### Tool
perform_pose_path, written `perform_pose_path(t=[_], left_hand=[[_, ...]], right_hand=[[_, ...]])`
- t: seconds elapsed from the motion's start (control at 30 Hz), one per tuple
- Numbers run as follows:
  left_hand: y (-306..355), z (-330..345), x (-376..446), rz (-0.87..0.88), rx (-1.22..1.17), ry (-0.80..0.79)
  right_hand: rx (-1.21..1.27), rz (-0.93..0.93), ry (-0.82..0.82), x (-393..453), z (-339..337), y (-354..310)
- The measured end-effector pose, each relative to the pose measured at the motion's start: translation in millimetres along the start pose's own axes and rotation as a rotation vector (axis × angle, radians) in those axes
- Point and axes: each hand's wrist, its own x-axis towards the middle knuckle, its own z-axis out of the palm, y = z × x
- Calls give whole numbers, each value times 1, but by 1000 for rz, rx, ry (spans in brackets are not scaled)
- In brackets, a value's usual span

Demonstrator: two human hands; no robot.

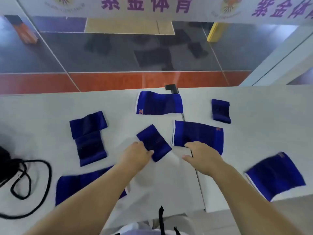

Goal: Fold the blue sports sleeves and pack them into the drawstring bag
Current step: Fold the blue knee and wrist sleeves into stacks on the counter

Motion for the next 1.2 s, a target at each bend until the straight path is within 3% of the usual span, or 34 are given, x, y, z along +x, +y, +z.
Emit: perform_pose_path(t=[0.27,0.7,0.93,1.2], left_hand=[[16,8,26,-161,-90,148],[2,4,14,-152,-559,129],[-33,-20,-7,-168,-712,220],[-120,-74,-25,-222,-837,380]], right_hand=[[-39,-47,-49,25,2,16],[-48,-239,-66,69,-20,28],[-66,-287,-102,85,-21,-7],[-60,-369,-116,113,-11,-102]])
